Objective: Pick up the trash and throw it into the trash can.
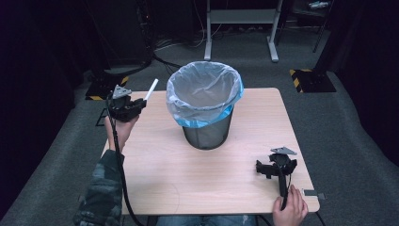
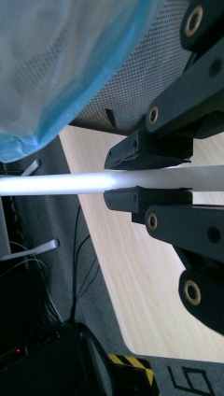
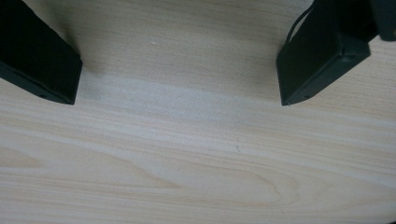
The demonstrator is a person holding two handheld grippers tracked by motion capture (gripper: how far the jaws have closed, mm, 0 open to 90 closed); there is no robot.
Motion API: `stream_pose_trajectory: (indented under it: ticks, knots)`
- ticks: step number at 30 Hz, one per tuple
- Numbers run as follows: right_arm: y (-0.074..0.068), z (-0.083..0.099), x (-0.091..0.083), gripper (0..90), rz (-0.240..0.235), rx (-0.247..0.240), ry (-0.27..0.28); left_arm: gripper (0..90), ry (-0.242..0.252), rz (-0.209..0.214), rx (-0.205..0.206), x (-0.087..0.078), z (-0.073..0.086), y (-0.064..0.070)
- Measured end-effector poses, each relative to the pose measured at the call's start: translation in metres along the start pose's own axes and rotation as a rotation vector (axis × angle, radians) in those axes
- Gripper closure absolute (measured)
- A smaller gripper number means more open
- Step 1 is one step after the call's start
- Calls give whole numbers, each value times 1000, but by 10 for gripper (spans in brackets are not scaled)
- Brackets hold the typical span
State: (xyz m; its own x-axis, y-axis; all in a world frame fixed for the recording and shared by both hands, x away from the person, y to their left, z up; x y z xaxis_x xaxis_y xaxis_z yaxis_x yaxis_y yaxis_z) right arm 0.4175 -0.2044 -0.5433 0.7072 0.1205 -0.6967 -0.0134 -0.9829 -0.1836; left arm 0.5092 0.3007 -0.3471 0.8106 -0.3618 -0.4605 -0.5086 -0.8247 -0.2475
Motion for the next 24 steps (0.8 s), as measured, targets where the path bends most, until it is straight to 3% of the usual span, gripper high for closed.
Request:
stream_pose_trajectory:
  ticks: [24]
  knots:
    - [0, 0, 0, 0, 0, 0, 0, 788, 45, 19, 16, -2, -37, -6]
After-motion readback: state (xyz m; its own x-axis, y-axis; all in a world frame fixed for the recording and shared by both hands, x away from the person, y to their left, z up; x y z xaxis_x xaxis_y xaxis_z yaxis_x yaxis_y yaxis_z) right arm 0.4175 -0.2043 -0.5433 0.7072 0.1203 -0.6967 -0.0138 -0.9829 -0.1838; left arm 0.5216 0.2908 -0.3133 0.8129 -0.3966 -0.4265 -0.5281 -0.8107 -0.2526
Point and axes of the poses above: each handheld gripper's, and its own axes: x roughly forward along the jaws, z roughly out of its underside, y roughly to its right, the point moved 2 cm from there along x, roughly forward along the jaws, and after that the axes turned 14 degrees about x, right-handed, at the moved point
